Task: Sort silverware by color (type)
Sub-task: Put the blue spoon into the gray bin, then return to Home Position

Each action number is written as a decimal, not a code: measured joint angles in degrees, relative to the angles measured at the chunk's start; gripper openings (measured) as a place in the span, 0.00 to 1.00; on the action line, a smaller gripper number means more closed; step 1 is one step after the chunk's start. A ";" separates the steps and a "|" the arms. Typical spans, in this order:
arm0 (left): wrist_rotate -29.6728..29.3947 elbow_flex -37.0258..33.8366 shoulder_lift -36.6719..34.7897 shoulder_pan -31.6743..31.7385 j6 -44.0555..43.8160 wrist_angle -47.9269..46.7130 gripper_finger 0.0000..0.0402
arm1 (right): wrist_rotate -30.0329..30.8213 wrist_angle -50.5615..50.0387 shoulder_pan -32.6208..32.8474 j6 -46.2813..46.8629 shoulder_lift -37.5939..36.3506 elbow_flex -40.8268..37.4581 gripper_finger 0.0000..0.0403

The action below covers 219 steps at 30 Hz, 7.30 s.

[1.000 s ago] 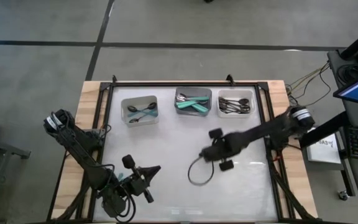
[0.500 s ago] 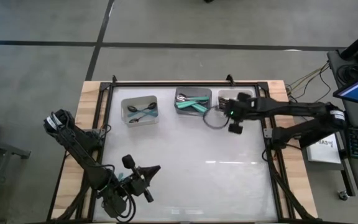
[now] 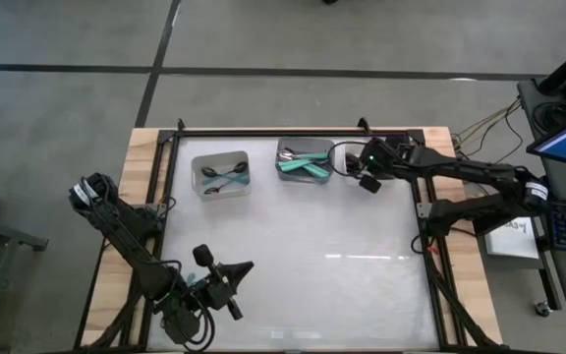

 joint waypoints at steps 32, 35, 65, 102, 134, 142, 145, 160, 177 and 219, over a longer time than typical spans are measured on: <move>44.11 -0.09 0.00 4.11 -67.22 -38.33 0.00 | -24.96 4.33 14.70 14.55 0.44 0.24 0.30; 54.00 -0.09 0.08 2.94 -74.84 -40.10 0.00 | -24.94 7.14 15.60 13.44 0.96 0.24 0.30; 83.10 -1.45 5.40 -7.35 -109.41 -61.34 0.29 | -25.16 11.77 17.83 14.39 8.42 0.22 0.30; 80.19 -8.54 2.44 -4.64 -113.97 -55.99 0.00 | -24.84 19.53 17.81 13.80 8.49 0.20 0.30; 37.68 5.57 -0.42 55.99 -28.52 -69.87 0.00 | -24.94 22.29 17.81 15.39 20.17 0.15 0.30; 36.93 0.53 -0.42 68.43 -25.53 -63.39 0.01 | -24.94 22.03 17.81 16.15 17.12 0.21 0.30; 36.98 -0.40 -0.35 69.95 -26.14 -60.43 0.04 | -24.94 21.87 17.81 16.34 15.04 0.22 0.30; 37.48 -0.57 -0.48 62.78 -25.40 -55.09 0.20 | -25.24 17.69 18.68 13.87 6.78 0.00 0.30; 28.69 -15.75 -23.73 27.06 -19.46 -24.14 0.20 | -14.16 31.58 26.08 17.09 -15.20 -19.18 0.30; 35.68 -56.98 -53.39 14.25 -15.88 18.32 0.20 | -0.92 57.64 26.08 20.37 -26.46 -43.69 0.30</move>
